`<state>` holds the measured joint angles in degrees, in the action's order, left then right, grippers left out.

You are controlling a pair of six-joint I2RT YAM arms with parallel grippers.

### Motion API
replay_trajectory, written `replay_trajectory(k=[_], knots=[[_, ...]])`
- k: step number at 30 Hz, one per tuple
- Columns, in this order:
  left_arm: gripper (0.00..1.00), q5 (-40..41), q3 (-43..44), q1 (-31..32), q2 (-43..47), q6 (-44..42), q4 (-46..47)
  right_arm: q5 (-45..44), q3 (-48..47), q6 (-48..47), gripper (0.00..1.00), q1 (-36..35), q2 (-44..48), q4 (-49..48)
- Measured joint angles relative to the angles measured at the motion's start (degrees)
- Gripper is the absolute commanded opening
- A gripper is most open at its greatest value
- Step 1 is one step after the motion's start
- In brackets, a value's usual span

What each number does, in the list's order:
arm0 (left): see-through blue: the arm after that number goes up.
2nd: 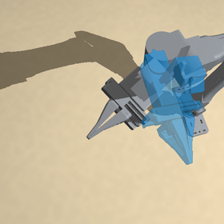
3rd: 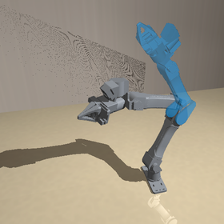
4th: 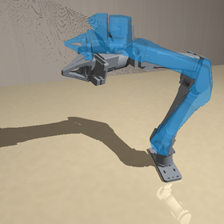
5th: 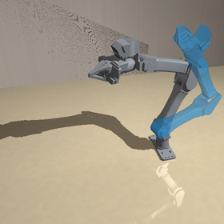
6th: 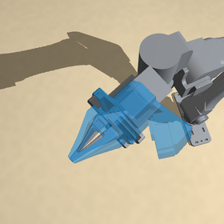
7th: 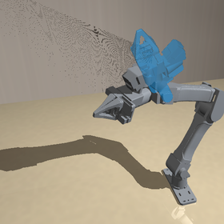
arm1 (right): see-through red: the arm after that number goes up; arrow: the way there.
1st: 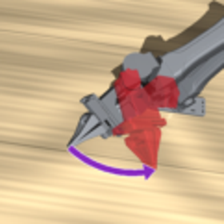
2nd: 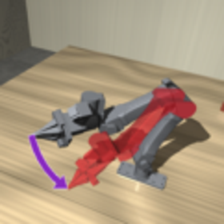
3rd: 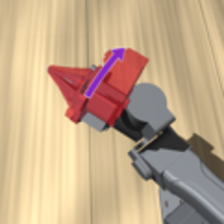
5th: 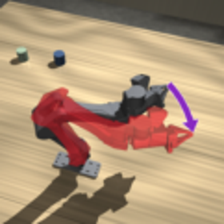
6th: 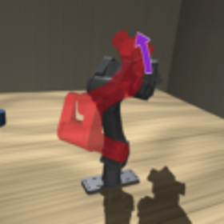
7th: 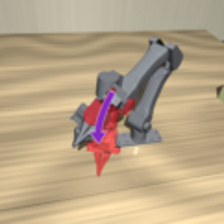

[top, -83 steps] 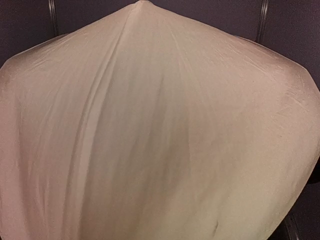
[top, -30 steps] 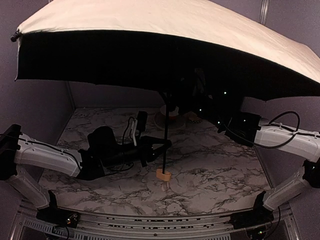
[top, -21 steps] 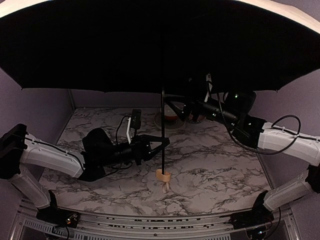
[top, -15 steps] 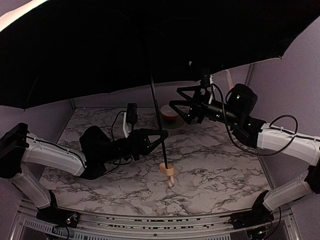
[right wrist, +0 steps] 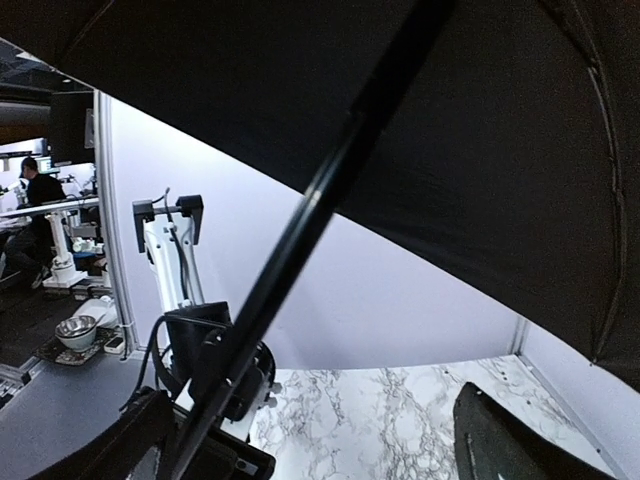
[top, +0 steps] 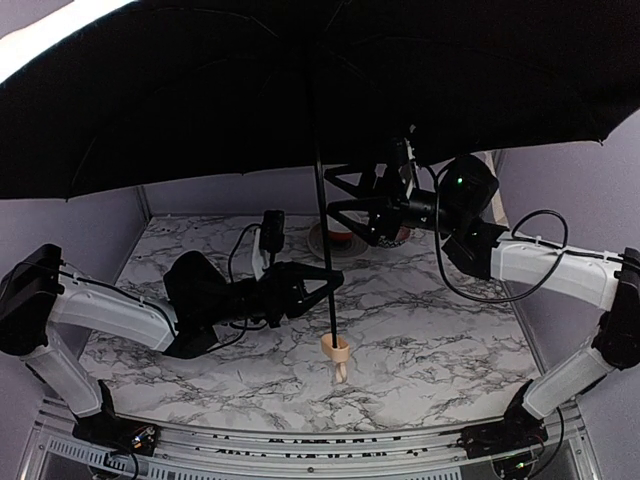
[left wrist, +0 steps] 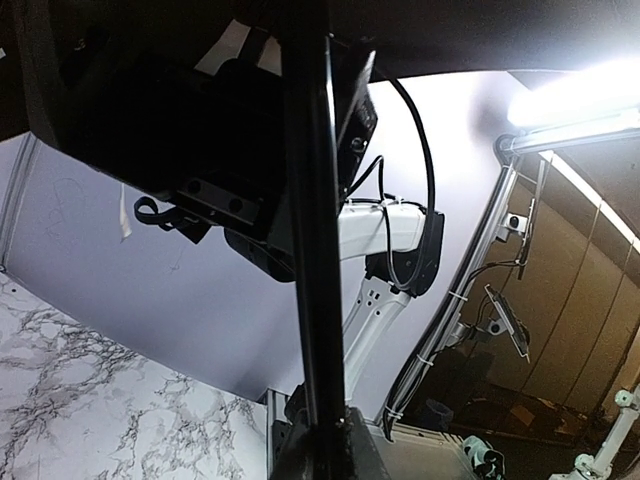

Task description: Put away the umbrella

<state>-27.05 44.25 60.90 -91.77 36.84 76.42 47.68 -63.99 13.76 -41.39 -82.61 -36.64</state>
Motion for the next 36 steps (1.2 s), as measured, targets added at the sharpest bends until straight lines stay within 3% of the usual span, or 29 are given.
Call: replay_trajectory(k=[6,10,13,20,24,27,28,30,31,34,36], knots=[[0.0,-0.09,0.0,0.0,-0.04,0.02,-0.28,5.46,-2.58,4.07,0.83,0.0,-4.22,-5.49],[0.0,0.11,0.0,0.0,-0.04,0.0,-0.9,7.32,-2.6,5.92,0.64,0.0,-5.55,-6.93],[0.0,0.28,0.0,-0.07,-0.07,0.2,-1.36,7.58,-3.04,7.56,0.55,0.0,-5.97,-8.13],[0.0,1.62,0.66,-0.28,-1.53,0.74,-1.88,8.39,-6.69,12.98,0.2,-0.35,-9.33,-11.63],[0.0,2.62,0.66,-1.05,-1.99,-0.2,-3.04,7.87,-7.91,19.34,0.03,-0.42,-10.36,-10.19],[0.0,2.71,0.66,-1.29,-2.12,-0.98,-2.93,7.32,-8.55,20.94,0.0,-0.48,-10.73,-9.2],[0.02,3.82,0.63,-1.36,-2.12,-1.27,-3.45,6.88,-8.55,23.43,0.0,-0.5,-10.69,-7.8],[0.42,4.85,0.46,-2.23,-2.29,-3.45,-4.35,5.46,-8.63,25.33,0.0,-0.68,-10.38,-6.01],[0.52,5.77,0.44,-2.25,-2.21,-3.87,-4.72,4.5,-8.68,25.2,0.0,-0.68,-10.38,-5.6],[0.59,8.35,0.35,-1.49,-1.03,-4.07,-6.82,-1.88,-8.72,22.88,0.0,-0.81,-10.27,-1.22],[0.57,11.08,0.35,-1.14,0.33,-5.46,-10.58,-7.72,-8.44,22.16,0.0,-1.22,-9.73,2.49]])
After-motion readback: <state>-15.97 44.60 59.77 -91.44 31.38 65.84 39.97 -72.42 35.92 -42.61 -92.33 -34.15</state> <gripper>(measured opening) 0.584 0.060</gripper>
